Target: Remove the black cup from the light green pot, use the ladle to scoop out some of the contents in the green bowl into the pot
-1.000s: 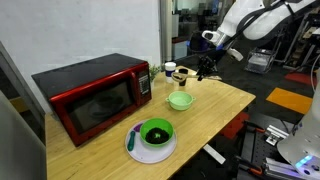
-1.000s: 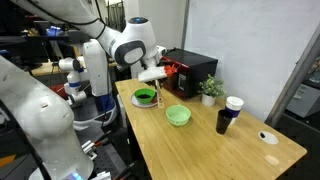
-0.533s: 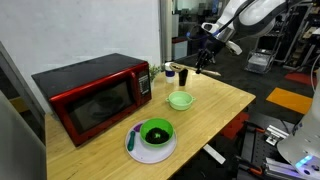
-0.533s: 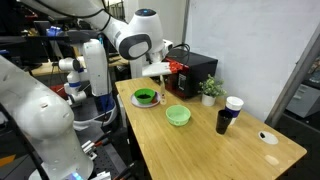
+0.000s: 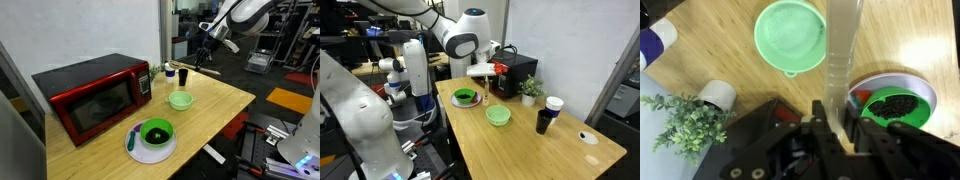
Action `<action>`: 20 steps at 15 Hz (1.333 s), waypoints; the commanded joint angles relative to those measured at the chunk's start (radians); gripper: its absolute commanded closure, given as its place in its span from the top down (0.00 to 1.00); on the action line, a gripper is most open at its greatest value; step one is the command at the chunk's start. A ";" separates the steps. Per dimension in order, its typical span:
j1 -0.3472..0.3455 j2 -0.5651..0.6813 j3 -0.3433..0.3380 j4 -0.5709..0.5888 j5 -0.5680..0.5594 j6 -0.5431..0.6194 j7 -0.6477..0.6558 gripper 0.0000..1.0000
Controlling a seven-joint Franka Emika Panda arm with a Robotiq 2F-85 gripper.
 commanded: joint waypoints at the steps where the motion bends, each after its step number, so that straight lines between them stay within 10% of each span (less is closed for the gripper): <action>1: -0.043 0.054 0.014 0.045 0.015 -0.031 0.015 0.06; 20: -0.216 0.216 0.130 0.106 -0.308 -0.121 0.372 0.06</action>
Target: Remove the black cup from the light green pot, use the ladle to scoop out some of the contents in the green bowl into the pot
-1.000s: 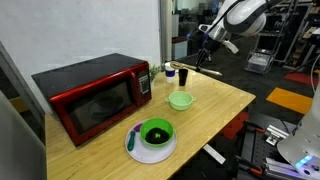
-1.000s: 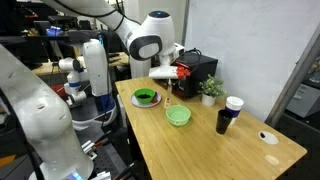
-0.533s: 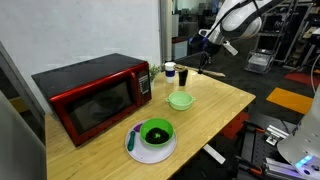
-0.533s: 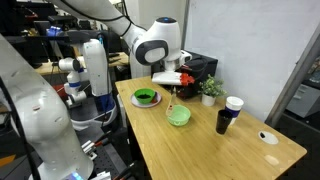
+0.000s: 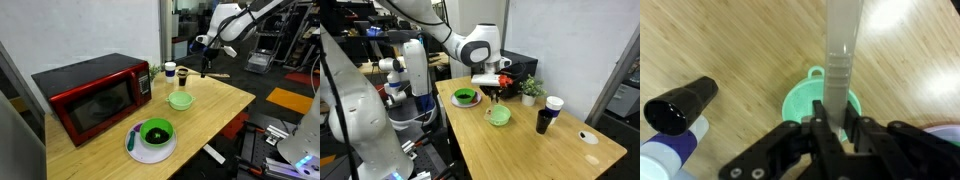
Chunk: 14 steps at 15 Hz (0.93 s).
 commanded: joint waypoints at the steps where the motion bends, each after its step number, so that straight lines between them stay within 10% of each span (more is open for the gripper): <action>1: -0.032 0.038 0.046 0.037 -0.070 -0.054 0.067 0.06; 14: -0.033 0.100 0.082 0.118 -0.245 -0.202 0.211 0.06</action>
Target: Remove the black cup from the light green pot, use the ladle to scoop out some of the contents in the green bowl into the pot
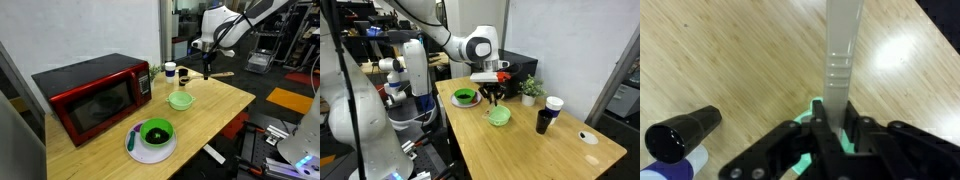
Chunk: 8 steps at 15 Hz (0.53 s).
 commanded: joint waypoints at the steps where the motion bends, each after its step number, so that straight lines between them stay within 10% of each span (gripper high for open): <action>1: -0.025 0.054 0.027 0.060 -0.038 -0.056 0.020 0.06; 8: -0.025 0.128 0.037 0.126 -0.090 -0.096 0.049 0.06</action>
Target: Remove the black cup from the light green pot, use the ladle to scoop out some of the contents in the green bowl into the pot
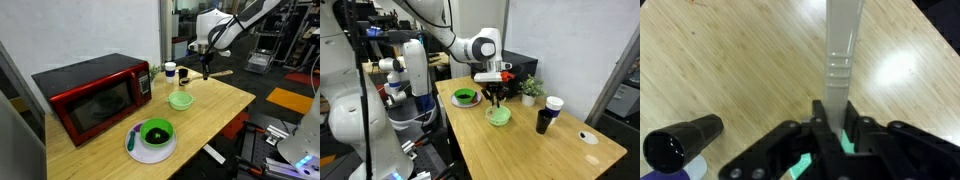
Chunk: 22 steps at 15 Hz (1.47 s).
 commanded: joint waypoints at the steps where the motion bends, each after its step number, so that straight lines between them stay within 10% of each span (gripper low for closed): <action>1: -0.025 0.061 0.033 0.063 -0.065 -0.039 0.050 0.06; 22: 0.015 0.169 0.127 0.082 -0.465 -0.123 0.321 0.06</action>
